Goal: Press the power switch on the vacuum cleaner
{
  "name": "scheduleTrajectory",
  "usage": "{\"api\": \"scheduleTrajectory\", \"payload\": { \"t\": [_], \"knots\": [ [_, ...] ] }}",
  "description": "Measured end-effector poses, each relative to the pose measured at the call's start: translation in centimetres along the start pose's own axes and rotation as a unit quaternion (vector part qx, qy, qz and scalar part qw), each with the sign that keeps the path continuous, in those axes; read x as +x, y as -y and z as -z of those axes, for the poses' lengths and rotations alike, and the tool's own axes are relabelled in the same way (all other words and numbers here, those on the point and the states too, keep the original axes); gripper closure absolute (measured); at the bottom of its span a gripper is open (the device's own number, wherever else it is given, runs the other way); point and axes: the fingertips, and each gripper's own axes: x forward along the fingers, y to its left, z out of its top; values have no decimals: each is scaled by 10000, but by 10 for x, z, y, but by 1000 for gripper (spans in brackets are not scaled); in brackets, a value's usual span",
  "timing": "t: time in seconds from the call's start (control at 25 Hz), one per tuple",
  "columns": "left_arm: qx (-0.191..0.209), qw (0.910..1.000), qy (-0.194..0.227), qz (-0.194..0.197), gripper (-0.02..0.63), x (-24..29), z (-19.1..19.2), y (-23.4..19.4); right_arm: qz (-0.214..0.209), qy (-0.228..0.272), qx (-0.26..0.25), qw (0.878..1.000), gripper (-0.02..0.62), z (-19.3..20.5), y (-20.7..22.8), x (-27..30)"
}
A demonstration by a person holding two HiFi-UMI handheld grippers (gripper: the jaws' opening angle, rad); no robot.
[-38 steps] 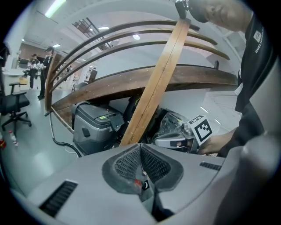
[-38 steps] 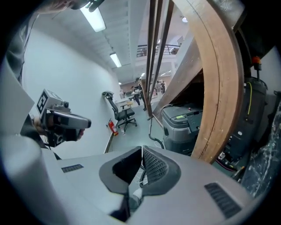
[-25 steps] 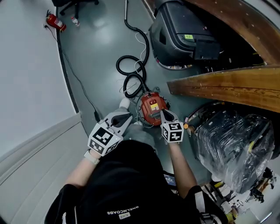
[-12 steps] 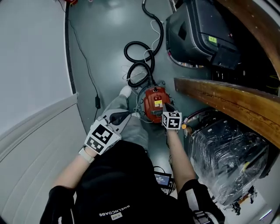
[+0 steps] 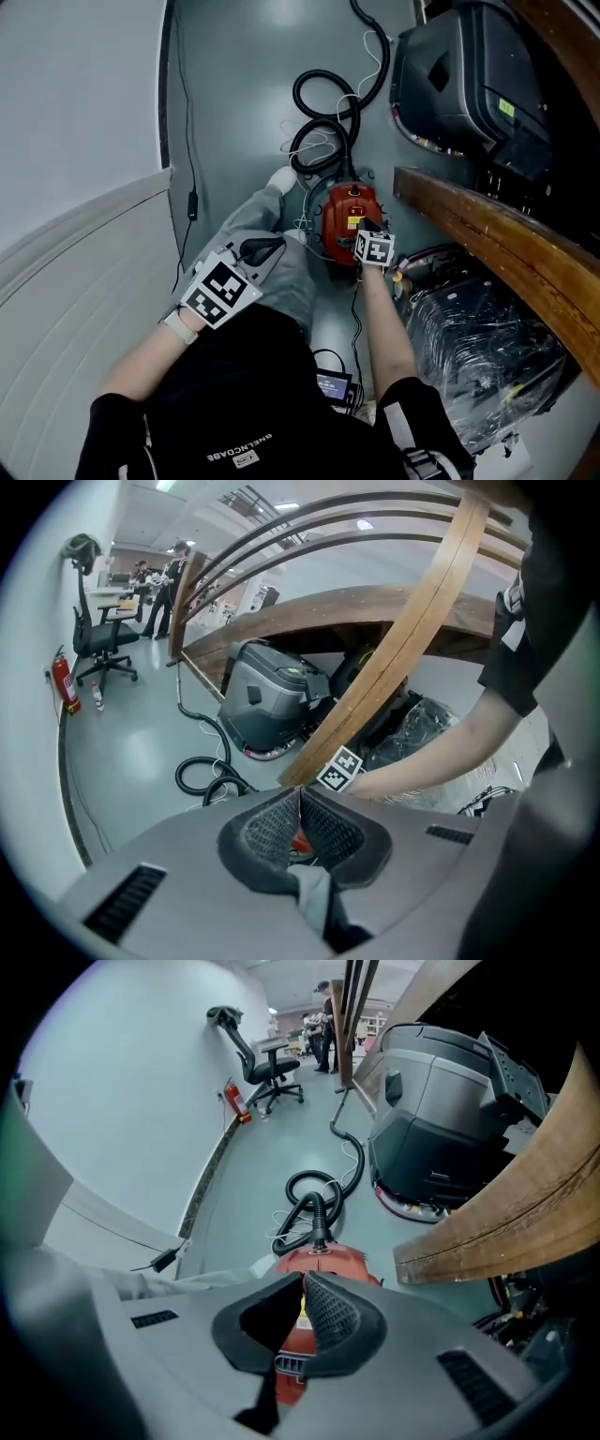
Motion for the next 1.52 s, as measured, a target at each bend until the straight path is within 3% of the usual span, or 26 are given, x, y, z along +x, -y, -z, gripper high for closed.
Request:
{"api": "scheduleTrajectory", "payload": {
  "t": [0.4, 0.68, 1.16, 1.52],
  "knots": [
    [-433, 9990, -59, -43, 592, 11, 36, -31, 351, -475, 85, 9982, 569, 20, 28, 59],
    [-607, 9981, -78, -47, 592, 18, 48, -32, 371, -721, 99, 9967, 569, 27, 32, 85],
    [-609, 9981, -124, 9, 592, 31, 55, -21, 538, -873, 133, 9946, 569, 29, 38, 97],
    [-505, 9986, -117, -53, 592, 30, 47, -14, 387, -751, 174, 9963, 569, 23, 30, 80]
  ]
}}
